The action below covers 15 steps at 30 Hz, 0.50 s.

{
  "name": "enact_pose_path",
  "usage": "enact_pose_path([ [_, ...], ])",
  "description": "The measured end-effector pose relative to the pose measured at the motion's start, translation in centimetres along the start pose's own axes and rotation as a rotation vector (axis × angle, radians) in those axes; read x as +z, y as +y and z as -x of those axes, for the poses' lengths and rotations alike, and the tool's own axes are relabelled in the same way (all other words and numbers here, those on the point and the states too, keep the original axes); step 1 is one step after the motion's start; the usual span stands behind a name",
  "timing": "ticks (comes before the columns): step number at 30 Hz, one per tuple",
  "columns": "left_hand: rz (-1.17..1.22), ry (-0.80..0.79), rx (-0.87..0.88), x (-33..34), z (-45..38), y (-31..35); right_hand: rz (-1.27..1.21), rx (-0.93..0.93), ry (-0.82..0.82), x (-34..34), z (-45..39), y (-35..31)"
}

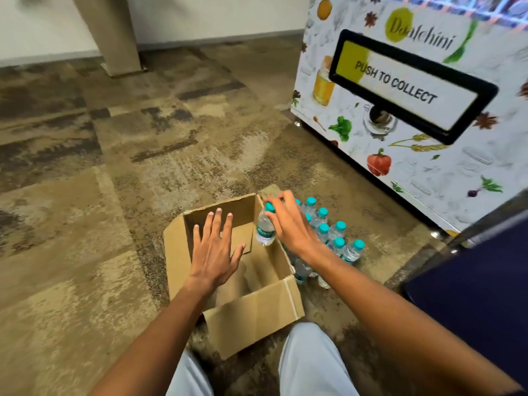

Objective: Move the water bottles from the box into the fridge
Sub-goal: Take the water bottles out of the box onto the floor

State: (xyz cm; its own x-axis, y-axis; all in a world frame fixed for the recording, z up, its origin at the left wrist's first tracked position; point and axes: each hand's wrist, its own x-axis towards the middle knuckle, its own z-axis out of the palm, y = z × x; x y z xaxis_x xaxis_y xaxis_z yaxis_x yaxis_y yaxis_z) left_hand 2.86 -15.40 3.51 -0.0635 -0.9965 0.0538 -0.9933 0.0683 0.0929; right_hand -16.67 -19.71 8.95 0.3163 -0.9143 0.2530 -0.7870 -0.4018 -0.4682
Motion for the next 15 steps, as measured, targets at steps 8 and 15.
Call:
enact_pose_path([
  [8,-0.009,-0.002,0.094,-0.3,1.2,5.4,0.163,0.023,0.154,-5.0,5.4,4.1],
  [15,0.003,-0.070,0.162,1.0,2.3,8.1,0.366,0.136,0.102,-2.6,10.2,8.9],
])
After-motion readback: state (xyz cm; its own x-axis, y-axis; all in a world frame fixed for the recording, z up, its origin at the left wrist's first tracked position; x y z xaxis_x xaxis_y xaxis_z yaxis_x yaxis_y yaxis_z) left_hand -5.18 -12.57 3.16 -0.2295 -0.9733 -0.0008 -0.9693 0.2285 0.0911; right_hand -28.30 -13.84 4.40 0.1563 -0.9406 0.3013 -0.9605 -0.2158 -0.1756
